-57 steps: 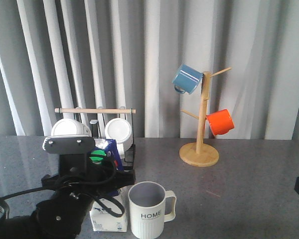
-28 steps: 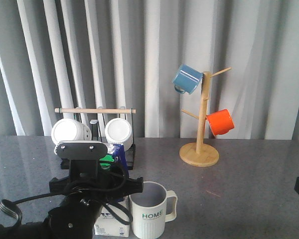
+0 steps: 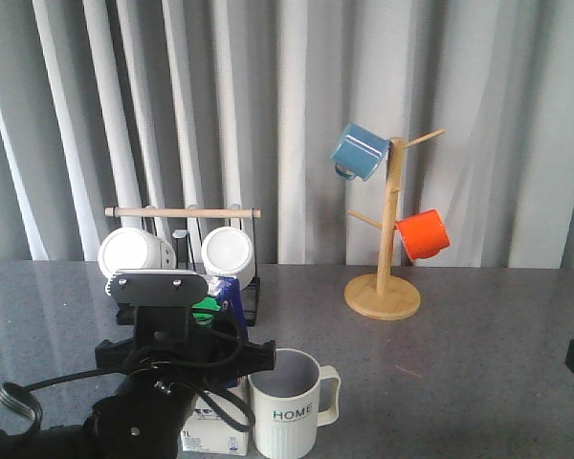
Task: Place milk next to cup
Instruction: 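Carry the milk carton with the left gripper beside the white mug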
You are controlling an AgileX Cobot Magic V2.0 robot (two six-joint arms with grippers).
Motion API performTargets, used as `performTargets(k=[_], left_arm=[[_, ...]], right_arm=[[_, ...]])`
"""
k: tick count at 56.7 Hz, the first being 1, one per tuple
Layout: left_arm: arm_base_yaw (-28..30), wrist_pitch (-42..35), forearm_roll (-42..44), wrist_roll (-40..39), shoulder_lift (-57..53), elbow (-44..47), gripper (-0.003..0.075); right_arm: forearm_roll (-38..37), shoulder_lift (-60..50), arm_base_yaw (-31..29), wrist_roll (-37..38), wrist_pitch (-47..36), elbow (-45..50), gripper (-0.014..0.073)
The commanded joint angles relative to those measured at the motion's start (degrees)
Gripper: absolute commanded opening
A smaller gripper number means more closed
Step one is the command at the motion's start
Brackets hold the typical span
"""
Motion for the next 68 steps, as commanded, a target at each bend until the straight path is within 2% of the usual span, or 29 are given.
performTargets(k=[1,8,13,19,24,27,29,44,50,53,57,59,66,68], left_arm=[[-0.2,-1.3,1.2,0.2,-1.9,-1.4,0.0021],[-0.2,-2.0,1.0,0.2,-1.8,-1.4,0.0038],[-0.2,-2.5,1.1,0.2,-1.9,-1.4,0.0111],[-0.2,-2.3,1.1,0.5,-1.9,-1.4,0.0304],[-0.2,-2.8,1.1,1.2,-1.9,-1.4,0.052],[-0.2,-2.9,1.2,1.2,-1.9,-1.4,0.0675],[-0.2,-2.9,1.8,1.3,-1.9,-1.4,0.0738],[-0.2,-1.4,4.2,1.2,-7.2,-1.4,0.0714],[-0.2,0.1,4.2,0.5,-12.1,-1.4,0.0673],[-0.2,1.5,4.4,-0.4,-15.0,-1.4,0.0623],[-0.2,2.5,4.9,-0.8,-17.7,-1.4,0.0509],[-0.2,2.7,4.9,-0.8,-19.1,-1.4,0.0421],[-0.2,5.0,4.6,-0.8,-23.0,-1.4,-0.0009],[-0.2,5.8,4.7,-0.4,-23.9,-1.4,-0.0009]], right_arm=[[0.0,-0.5,-0.4,0.0,-4.0,-1.8,-0.0008],[0.0,-0.5,-0.4,0.0,-4.0,-1.8,-0.0008],[0.0,-0.5,-0.4,0.0,-4.0,-1.8,-0.0008],[0.0,-0.5,-0.4,0.0,-4.0,-1.8,-0.0008],[0.0,-0.5,-0.4,0.0,-4.0,-1.8,-0.0008],[0.0,-0.5,-0.4,0.0,-4.0,-1.8,-0.0008],[0.0,-0.5,-0.4,0.0,-4.0,-1.8,-0.0008],[0.0,-0.5,-0.4,0.0,-4.0,-1.8,-0.0008],[0.0,-0.5,-0.4,0.0,-4.0,-1.8,-0.0008],[0.0,-0.5,-0.4,0.0,-4.0,-1.8,-0.0008],[0.0,-0.5,-0.4,0.0,-4.0,-1.8,-0.0008],[0.0,-0.5,-0.4,0.0,-4.0,-1.8,-0.0008],[0.0,-0.5,-0.4,0.0,-4.0,-1.8,-0.0008],[0.0,-0.5,-0.4,0.0,-4.0,-1.8,-0.0008]])
